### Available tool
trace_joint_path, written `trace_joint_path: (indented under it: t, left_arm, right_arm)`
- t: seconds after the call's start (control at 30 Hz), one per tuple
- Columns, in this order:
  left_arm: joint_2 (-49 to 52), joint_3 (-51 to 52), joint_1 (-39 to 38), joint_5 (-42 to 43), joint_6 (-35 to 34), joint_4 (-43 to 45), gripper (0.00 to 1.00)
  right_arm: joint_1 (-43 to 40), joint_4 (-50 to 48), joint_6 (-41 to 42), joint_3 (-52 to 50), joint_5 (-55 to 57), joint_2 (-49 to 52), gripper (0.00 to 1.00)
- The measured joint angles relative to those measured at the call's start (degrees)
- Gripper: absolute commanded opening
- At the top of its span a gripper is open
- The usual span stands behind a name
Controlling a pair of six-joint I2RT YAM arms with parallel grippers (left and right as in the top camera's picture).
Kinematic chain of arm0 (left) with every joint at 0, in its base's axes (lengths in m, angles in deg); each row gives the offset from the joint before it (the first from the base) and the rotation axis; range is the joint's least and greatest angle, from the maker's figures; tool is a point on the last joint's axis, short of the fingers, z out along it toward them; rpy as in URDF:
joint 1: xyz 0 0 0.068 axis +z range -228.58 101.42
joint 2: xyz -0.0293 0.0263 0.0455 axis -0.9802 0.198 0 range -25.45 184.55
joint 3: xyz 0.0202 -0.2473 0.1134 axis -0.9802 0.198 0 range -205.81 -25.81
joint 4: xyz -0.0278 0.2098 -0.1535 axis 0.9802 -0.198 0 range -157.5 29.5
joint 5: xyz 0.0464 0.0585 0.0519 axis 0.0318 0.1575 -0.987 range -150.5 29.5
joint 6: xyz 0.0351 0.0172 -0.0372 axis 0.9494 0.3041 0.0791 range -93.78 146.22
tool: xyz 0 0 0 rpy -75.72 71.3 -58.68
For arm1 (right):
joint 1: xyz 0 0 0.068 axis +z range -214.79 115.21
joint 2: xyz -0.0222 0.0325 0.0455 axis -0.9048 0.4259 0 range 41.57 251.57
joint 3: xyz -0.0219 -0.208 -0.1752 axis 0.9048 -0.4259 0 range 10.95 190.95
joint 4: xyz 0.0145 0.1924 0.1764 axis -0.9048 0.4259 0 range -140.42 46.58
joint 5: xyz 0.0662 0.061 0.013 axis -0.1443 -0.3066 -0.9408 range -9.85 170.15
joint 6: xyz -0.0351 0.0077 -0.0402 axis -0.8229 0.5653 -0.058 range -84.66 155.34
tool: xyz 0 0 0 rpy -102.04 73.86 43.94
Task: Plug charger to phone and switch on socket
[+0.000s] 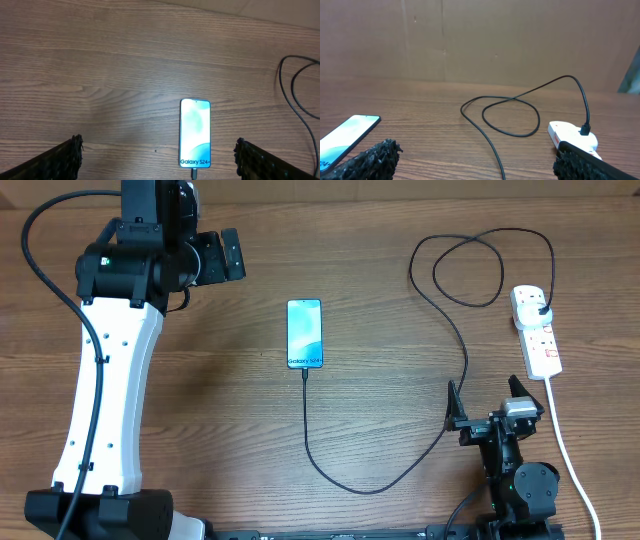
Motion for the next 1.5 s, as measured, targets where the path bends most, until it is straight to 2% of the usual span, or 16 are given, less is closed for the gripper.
trace_joint_path:
  t: [0.53,0.67,0.87,1.03,1.5]
  left_arm:
    - [-0.2,0.1,0.0,-2.9,0.1,-2.1,1.0]
    - [-3.8,5.2,0.0,-3.5,0.1,-1.9,1.0]
    - [-16.7,25.4,0.4,-3.8,0.1,6.2,1.0]
    - [-28.2,39.9,2.3,-4.1,0.1,5.5,0.99]
    - [-73.2,60.7,7.8,-2.2,0.1,6.1,1.0]
  right_arm:
    - [0.0,0.0,0.0,0.0,0.0,0.0,1.0]
    - [0.0,0.0,0.0,0.0,0.0,0.0,1.0]
    - [0.0,-0.1,0.0,0.0,0.0,0.0,1.0]
    - [0.0,-0.1,0.0,0.0,0.0,0.0,1.0]
    - [0.0,-0.2,0.0,0.0,0.0,0.0,1.0]
